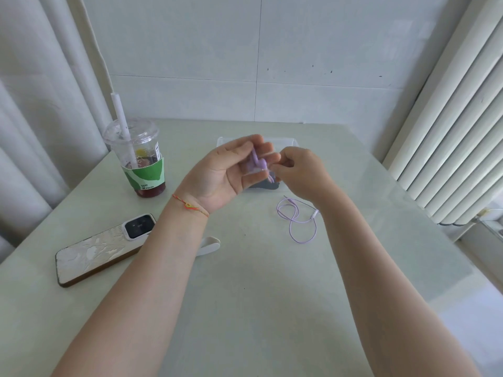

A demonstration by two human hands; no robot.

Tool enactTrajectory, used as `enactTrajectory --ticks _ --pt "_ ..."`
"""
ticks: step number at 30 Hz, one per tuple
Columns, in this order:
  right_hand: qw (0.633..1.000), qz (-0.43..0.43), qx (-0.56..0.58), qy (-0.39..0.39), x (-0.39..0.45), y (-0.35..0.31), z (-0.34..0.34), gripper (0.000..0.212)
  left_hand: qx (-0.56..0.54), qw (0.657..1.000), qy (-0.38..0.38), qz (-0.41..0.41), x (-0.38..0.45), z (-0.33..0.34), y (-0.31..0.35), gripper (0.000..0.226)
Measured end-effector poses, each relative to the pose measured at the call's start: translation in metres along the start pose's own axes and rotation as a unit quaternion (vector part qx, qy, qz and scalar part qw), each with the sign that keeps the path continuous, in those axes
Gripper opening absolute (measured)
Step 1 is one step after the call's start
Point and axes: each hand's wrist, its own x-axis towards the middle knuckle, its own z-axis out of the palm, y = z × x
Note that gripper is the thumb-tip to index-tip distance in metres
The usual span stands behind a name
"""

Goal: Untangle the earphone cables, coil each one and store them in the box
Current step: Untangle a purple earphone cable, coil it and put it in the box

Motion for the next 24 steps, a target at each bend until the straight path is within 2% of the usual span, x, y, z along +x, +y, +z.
enactTrajectory --ticks 5,8,14,18,24 --pt "0.994 -0.028 -0.009 -0.108 -0.006 -0.007 0.01 0.011 -0.016 0.994 0.1 0.035 0.006 -0.012 0.0 0.02" --pt "0.993 -0.037 -0.006 -0.108 -0.007 -0.009 0.011 0.009 0.0 0.99 0.134 0.038 0.007 -0.018 -0.004 0.021" --pt "0.987 -0.058 -0.041 -0.141 -0.01 -0.016 0.013 0.015 0.114 0.979 0.163 0.04 0.011 -0.022 -0.012 0.022" --pt "0.988 -0.07 -0.062 -0.123 -0.011 -0.02 0.01 0.016 0.151 0.969 0.192 0.045 0.013 -0.026 -0.016 0.02" --pt "0.976 -0.103 -0.105 -0.164 -0.018 -0.028 0.01 0.019 0.097 0.973 0.2 0.064 0.015 -0.02 -0.021 0.019"
